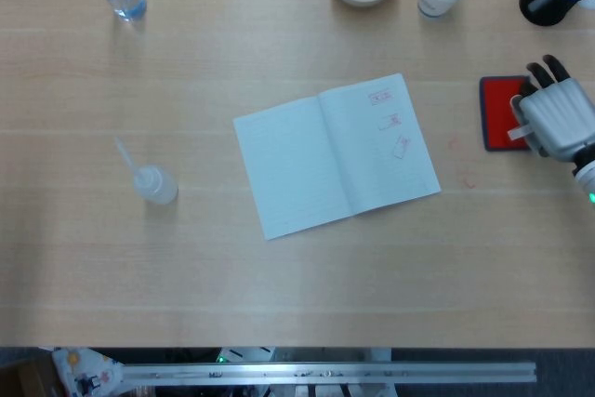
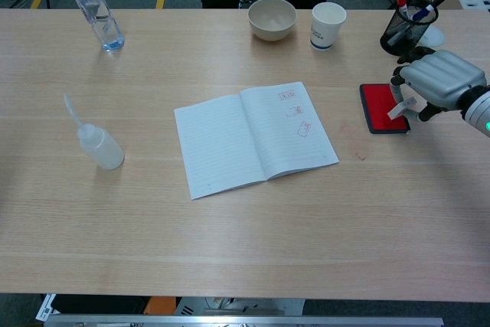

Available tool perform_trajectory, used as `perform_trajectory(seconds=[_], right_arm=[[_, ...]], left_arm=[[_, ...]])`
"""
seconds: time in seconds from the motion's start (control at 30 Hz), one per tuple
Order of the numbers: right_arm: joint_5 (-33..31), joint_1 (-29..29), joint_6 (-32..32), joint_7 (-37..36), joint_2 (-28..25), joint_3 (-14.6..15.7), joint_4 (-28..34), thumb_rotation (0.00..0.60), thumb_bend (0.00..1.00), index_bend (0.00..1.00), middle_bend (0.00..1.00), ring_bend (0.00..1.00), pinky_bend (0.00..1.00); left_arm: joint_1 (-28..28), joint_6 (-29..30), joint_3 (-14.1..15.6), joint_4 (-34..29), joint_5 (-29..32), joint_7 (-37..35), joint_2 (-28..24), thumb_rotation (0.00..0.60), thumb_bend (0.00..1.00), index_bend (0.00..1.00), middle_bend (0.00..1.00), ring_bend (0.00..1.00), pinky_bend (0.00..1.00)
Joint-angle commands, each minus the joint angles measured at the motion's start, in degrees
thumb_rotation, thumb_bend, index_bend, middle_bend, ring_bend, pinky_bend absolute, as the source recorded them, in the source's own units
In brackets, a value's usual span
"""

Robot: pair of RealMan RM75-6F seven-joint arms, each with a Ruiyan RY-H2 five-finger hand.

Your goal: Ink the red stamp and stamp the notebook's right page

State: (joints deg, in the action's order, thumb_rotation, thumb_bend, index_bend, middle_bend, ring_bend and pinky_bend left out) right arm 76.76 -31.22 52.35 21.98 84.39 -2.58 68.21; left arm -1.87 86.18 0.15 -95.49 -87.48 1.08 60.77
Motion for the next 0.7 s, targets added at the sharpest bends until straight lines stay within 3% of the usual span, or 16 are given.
perform_trajectory(seconds=[0.03,0.7], right_arm=[[-0.2,-0.2,-0.2,-0.5,0.7,-0.1,-0.8,0.6,0.31,0.62,0.38,0.13,0.1],[-2.3,-1.4,-2.0,-1.3,3.5,-0.9,-4.3,0.6,0.31,0.62,0.38,0.13,0.1]], left_arm=[[-0.1,-0.1,0.0,-0.1,0.0,0.2,0.0,0.6,0.34,0.17,0.13,0.11,0.09],[-0.4,-1.2,0.1,-0.6,0.5,1.2,0.0,0.6,0.34,0.16,0.13,0.11,0.09]])
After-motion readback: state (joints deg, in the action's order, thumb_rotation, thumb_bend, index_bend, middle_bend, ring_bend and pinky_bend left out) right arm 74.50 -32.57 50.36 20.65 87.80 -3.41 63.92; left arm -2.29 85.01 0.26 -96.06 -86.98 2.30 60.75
